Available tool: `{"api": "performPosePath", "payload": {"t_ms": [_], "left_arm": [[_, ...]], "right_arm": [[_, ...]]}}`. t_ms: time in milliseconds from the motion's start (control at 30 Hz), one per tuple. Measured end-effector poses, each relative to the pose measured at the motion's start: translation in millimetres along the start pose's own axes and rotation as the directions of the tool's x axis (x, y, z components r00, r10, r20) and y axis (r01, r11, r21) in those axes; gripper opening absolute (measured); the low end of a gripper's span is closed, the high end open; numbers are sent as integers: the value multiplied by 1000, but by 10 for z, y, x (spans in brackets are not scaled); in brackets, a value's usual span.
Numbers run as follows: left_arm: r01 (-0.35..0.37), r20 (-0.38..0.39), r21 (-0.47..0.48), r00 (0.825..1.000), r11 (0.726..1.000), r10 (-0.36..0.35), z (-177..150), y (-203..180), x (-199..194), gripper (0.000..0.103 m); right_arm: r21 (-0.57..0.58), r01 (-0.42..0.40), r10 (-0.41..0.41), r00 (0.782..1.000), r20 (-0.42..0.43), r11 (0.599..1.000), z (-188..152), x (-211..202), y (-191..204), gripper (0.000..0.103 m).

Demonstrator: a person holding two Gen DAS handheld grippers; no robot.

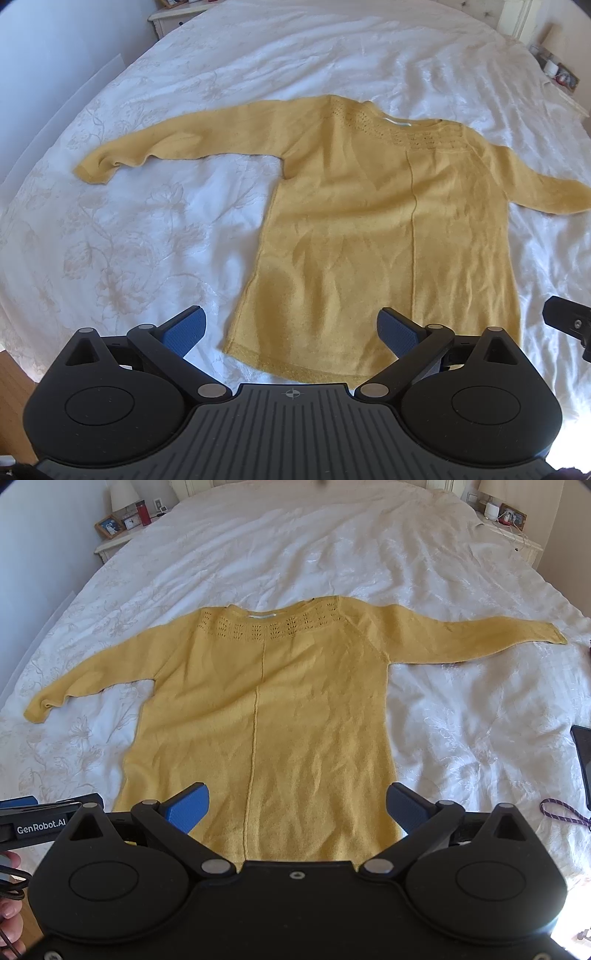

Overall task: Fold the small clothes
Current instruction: 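Move the right tool toward the sleeve of the yellow sweater, then grasp the sleeve with the right tool, fold it across the body, release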

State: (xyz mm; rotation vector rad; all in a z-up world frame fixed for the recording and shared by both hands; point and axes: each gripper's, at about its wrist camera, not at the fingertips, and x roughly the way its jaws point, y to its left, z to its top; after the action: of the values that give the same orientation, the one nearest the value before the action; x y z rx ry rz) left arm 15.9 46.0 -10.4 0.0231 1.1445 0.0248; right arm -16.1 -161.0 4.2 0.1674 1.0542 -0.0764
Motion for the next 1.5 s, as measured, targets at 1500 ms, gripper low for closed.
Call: {"api": "performPosePath", "payload": {"t_ms": [1500], "left_arm": [[-82, -54, -97, 996, 992, 77, 828, -1203, 387, 100]], "right_arm": [[301, 117, -121, 993, -5, 946, 1846, 1214, -3639, 75]]}}
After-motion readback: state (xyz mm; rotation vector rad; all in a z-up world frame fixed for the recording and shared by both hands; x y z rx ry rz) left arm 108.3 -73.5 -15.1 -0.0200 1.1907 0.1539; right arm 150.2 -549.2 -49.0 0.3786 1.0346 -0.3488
